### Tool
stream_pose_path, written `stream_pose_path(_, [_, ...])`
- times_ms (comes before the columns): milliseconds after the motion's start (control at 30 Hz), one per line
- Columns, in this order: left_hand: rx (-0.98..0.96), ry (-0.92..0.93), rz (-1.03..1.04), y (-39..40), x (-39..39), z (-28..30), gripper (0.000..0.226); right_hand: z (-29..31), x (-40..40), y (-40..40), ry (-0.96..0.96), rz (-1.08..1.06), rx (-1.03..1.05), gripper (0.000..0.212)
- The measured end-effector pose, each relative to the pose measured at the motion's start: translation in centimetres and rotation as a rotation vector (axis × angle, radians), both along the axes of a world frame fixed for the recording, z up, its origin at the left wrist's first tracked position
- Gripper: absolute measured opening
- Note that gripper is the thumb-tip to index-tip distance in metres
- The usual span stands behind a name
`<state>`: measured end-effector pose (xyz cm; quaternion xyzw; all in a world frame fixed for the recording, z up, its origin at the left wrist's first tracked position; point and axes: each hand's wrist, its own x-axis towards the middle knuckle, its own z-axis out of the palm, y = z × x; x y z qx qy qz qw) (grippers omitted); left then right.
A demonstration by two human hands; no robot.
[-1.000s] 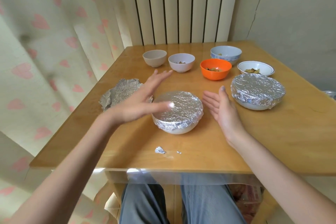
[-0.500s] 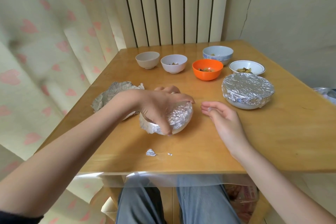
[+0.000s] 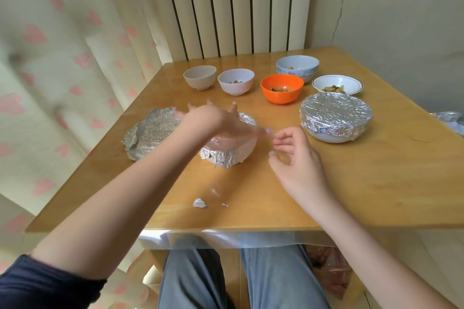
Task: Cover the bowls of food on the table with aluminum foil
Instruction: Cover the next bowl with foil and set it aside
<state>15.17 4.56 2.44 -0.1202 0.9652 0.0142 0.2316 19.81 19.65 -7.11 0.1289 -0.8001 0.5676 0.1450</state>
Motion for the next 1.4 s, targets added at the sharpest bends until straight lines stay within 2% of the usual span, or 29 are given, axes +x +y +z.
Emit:
stream_pose_path(100, [0.207,0.1,-0.194,-2.3,-0.3,1.3,0.114,0.1,0.3,0.0,0.048,-0.03,0.075,0.038])
stream_pose_path(200, [0.178,0.043,-0.513,-3.3,0.1,2.6,0.133,0.1,0.5,-0.9,0.096,0.023,0.243,0.046])
stream_pose_path(267, [0.079,-0.028,-0.584,-3.0,-0.1,2.1,0.137,0.1,0.5,-1.7,0.106,0.042,0.306,0.051])
stream_pose_path(333, [0.031,-0.054,-0.603,-2.7,-0.5,1.2,0.13,0.1,0.3,-2.4,0.102,0.034,0.324,0.051])
stream_pose_path(533, [0.115,0.028,-0.64,-3.2,-1.2,-0.4,0.102,0.5,-0.7,-2.4,0.125,0.014,0.314,0.043])
stream_pose_path(767, [0.081,0.017,-0.629,-3.0,-1.6,-0.3,0.103,0.6,-1.8,-1.8,0.131,0.101,0.273,0.031])
stream_pose_path(933, [0.205,0.049,-0.647,-3.5,-1.1,-0.3,0.114,0.4,-2.0,-1.6,0.149,0.115,0.232,0.028])
stream_pose_path(1000, [0.255,0.043,-0.652,-3.7,-1.0,-0.1,0.108,0.3,-2.0,-1.7,0.149,0.12,0.209,0.028])
stream_pose_path(1133, [0.214,0.011,-0.661,-3.3,-0.9,0.1,0.089,0.6,-2.4,-1.4,0.123,0.132,0.214,0.028])
stream_pose_path(1233, [0.192,0.006,-0.653,-3.1,-0.9,0.1,0.085,1.7,-3.0,-0.8,0.133,0.105,0.296,0.037])
stream_pose_path(1400, [0.168,-0.011,-0.647,-2.9,-0.8,0.1,0.08,5.2,-4.5,-0.4,0.043,0.089,0.656,0.058])
